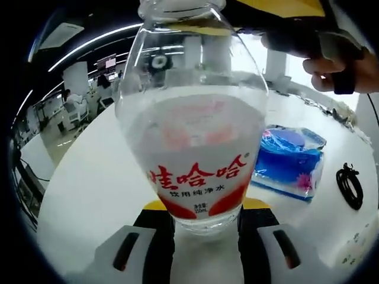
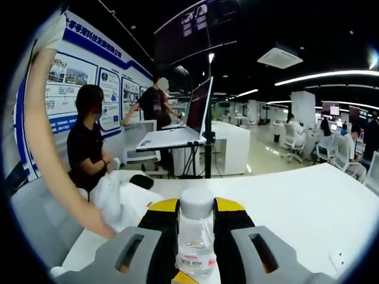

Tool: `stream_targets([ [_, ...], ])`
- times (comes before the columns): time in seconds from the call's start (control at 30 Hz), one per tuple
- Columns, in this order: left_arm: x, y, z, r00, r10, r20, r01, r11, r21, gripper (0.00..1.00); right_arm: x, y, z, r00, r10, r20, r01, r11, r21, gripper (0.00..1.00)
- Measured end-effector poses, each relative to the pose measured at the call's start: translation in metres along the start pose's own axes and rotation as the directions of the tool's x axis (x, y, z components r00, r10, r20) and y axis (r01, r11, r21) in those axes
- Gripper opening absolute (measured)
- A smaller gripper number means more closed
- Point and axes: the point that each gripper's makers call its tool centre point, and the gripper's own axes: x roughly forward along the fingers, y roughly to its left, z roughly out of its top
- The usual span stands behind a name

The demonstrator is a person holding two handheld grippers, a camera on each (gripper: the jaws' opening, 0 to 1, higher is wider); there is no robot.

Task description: Arrange the tabletop items into an orderly group along one side of the table until the central work area is clear of visible clutter.

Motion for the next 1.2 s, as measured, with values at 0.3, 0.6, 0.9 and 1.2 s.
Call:
stream_targets([
  [0.3, -0.001, 0.000, 0.001, 0.999, 0.004, 0.041, -0.004, 1.000, -0.002, 0.39, 0.002, 0.001, 0.000, 1.000, -0.022, 0.019, 0.022, 0.999, -0.027, 0.18],
  [0.6, -0.003, 0.000, -0.001, 0.999, 0.001, 0.047, 0.000, 1.000, -0.012, 0.39, 0.000, -0.004, -0.002, 0.999, -0.044, 0.017, 0.044, 0.999, -0.012, 0.18],
  [0.9, -0.014, 0.000, 0.006, 0.995, -0.029, 0.098, 0.037, 0.996, -0.079, 0.41, -0.001, -0.002, -0.002, 0.999, -0.038, 0.022, 0.039, 0.999, -0.009, 0.18],
  [1.2, -0.028, -0.007, 0.016, 0.990, -0.048, 0.129, 0.056, 0.997, -0.057, 0.55, 0.002, 0.002, 0.000, 0.999, -0.036, 0.011, 0.036, 0.999, -0.021, 0.18],
])
